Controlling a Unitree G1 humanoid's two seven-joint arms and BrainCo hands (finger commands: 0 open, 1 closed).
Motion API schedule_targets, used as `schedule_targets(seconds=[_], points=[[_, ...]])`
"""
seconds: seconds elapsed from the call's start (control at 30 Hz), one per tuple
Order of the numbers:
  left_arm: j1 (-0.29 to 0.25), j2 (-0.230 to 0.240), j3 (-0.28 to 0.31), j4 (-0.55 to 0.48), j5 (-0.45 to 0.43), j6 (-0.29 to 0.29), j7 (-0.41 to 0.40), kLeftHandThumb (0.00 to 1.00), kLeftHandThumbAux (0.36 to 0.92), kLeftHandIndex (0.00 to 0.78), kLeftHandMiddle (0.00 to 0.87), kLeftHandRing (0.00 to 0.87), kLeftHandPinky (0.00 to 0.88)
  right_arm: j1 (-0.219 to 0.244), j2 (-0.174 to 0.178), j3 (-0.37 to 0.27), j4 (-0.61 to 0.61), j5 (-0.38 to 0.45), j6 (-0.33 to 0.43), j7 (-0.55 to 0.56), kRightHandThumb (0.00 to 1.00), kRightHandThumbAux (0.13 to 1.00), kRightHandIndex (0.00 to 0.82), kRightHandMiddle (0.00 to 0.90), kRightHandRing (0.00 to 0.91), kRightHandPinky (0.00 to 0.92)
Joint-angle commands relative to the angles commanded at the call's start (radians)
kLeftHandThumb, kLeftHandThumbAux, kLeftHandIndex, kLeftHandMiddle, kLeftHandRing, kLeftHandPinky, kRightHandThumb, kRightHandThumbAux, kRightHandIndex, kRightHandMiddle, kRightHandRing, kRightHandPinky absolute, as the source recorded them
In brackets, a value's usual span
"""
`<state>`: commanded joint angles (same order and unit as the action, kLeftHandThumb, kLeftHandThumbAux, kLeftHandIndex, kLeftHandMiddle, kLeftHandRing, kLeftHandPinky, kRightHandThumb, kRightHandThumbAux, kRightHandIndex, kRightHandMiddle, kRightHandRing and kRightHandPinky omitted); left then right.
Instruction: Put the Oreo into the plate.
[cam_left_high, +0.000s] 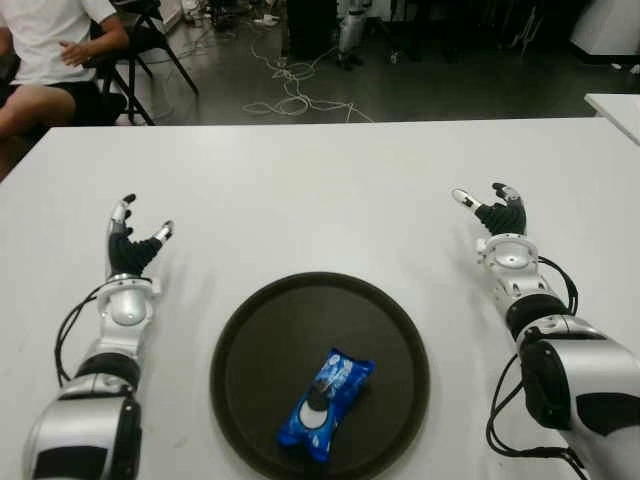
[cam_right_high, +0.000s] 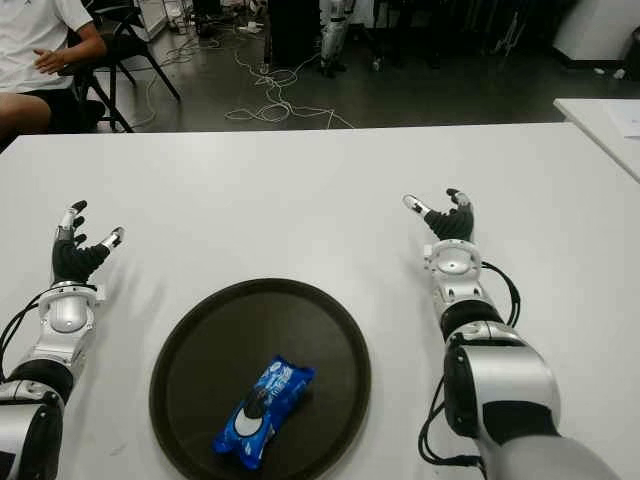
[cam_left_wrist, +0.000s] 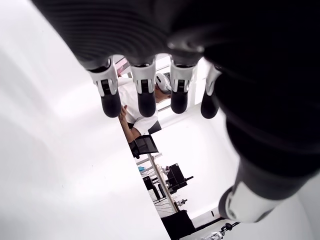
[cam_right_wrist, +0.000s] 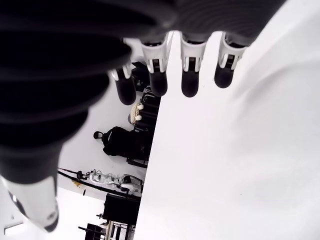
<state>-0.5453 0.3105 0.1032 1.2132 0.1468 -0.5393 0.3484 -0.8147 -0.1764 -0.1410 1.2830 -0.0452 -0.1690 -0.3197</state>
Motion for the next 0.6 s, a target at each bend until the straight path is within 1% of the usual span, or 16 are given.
schedule_targets(seconds=[0.2,0.6], points=[[0.001,-0.001,0.000,0.000,0.001,-0.004,0.004,0.000,0.747,0.050,0.069,0.047,0.033,0.001,-0.001,0.004,-0.002,-0.004,0.002,0.005,0.000,0.663,0.161,0.123,0.100,0.047],[-0.002,-0.002,-0.001,0.001,0.000,-0.001,0.004,0.000,0.742,0.058,0.078,0.051,0.034,-0.001,-0.003,0.009,0.000,-0.008,0.007,0.004,0.000,0.657,0.166,0.124,0.099,0.047]])
